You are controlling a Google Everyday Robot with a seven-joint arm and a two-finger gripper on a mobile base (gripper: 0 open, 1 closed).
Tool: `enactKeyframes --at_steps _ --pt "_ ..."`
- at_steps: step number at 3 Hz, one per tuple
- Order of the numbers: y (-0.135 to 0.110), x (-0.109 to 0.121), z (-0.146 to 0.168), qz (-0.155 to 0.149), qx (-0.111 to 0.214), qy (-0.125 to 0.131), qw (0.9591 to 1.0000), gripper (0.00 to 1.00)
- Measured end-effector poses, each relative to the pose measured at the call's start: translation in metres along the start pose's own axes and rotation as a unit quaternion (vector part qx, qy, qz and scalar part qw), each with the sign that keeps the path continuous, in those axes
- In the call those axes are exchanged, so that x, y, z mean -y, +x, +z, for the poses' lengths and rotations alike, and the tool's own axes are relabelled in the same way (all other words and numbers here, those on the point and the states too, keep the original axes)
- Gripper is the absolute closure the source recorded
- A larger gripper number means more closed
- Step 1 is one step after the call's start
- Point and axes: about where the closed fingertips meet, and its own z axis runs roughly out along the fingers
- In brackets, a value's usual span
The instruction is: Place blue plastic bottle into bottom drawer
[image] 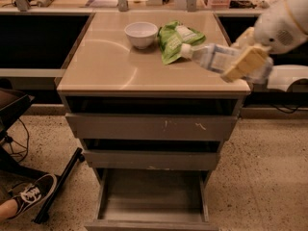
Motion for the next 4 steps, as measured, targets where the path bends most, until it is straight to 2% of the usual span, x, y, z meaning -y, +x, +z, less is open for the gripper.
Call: enactKeyframes --at_steps 1,2,3,4 --pt "0.070 -0.058 -0.073 0.042 -0.034 0.009 0.9985 1.00" --pt "0.087 -0.064 -0.085 0.057 -0.038 0.016 0.9975 1.00" --pt "0.086 -0.064 -0.085 0.057 -0.038 0.015 0.9976 1.00" --pt "0.095 -0.075 -0.064 0.056 -0.043 0.019 0.9973 1.00"
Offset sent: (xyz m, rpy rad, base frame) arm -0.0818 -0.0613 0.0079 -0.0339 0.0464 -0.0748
